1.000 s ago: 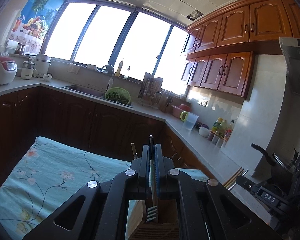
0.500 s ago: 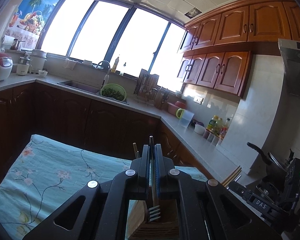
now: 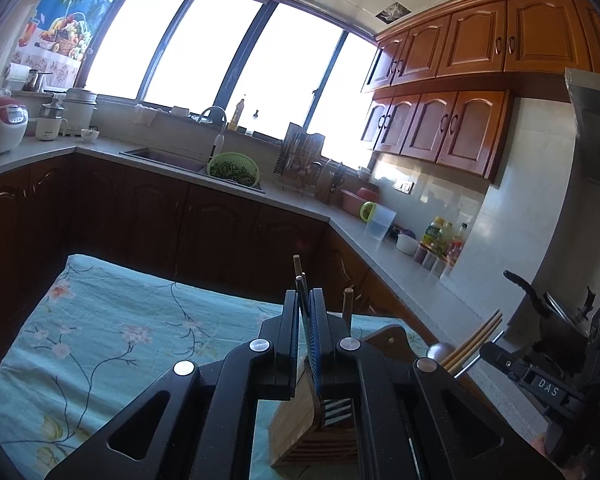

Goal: Organize utensils

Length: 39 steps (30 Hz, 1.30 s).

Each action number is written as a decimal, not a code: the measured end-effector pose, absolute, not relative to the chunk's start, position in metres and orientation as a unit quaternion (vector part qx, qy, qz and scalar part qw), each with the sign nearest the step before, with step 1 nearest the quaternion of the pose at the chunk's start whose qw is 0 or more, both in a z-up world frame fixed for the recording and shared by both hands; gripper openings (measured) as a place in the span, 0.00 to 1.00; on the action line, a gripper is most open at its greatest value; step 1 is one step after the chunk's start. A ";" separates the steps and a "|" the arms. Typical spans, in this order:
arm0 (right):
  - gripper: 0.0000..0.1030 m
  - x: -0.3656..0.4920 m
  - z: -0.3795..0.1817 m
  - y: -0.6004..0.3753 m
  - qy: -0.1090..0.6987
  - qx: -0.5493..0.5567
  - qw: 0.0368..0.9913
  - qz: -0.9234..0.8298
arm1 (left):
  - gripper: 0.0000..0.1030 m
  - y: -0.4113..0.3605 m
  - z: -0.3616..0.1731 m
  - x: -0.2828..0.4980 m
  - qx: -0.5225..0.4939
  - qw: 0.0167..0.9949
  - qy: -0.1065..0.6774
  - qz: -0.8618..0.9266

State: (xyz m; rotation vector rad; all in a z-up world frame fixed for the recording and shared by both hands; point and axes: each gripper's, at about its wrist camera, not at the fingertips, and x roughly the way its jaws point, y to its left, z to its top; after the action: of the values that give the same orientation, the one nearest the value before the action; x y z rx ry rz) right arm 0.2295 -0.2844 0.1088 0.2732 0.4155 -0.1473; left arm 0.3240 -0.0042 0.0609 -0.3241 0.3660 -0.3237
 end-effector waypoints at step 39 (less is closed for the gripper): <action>0.79 0.131 0.072 -0.274 0.209 0.186 0.959 -0.053 | 0.69 0.022 0.059 0.201 -0.163 0.954 0.225 -0.111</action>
State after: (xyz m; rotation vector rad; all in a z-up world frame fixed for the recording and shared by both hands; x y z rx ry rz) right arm 0.1312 -0.2739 0.0724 0.3778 0.4245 -0.1066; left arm 0.2007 0.0216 0.0589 -0.3319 0.4574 -0.2258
